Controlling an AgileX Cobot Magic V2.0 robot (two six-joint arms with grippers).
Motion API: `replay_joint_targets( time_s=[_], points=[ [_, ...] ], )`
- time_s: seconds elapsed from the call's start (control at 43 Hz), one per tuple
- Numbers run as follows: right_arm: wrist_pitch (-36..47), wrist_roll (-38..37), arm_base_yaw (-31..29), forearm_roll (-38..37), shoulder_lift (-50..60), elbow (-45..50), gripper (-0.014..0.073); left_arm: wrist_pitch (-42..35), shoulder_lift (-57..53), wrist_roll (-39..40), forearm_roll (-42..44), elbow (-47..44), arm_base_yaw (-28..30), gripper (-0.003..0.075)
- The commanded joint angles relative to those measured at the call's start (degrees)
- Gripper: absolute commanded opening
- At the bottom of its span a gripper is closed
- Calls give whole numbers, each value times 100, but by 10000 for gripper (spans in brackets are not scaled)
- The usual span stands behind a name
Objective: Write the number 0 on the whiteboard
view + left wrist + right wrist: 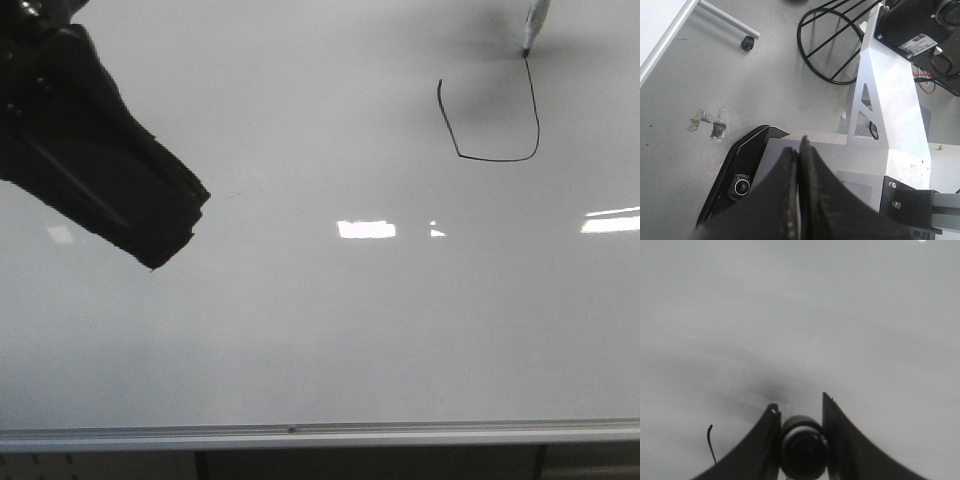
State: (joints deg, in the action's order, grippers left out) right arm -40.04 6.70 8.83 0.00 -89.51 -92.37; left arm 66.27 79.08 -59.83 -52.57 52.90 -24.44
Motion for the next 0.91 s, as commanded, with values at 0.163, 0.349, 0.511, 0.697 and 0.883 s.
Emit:
replay_joint_targets(
  time_s=[0.163,0.349,0.511,0.697,0.883],
  points=[
    [434,23,68,405,59,-435,-58,62,-187,-5,-349,172,-48,-20],
    [467,23,391,434,-108,-443,-58,62,-187,-5,-349,172,-48,-20],
    [509,23,573,601,-229,-443,-58,62,-187,-5,-349,172,-48,-20],
    [214,91,601,1042,-236,-473,-60,62,-187,-5,-349,172,-48,-20],
    [-1334,1241,601,2351,-46,-784,-60,62,-187,-5,-349,172,-48,-20]
  ],
)
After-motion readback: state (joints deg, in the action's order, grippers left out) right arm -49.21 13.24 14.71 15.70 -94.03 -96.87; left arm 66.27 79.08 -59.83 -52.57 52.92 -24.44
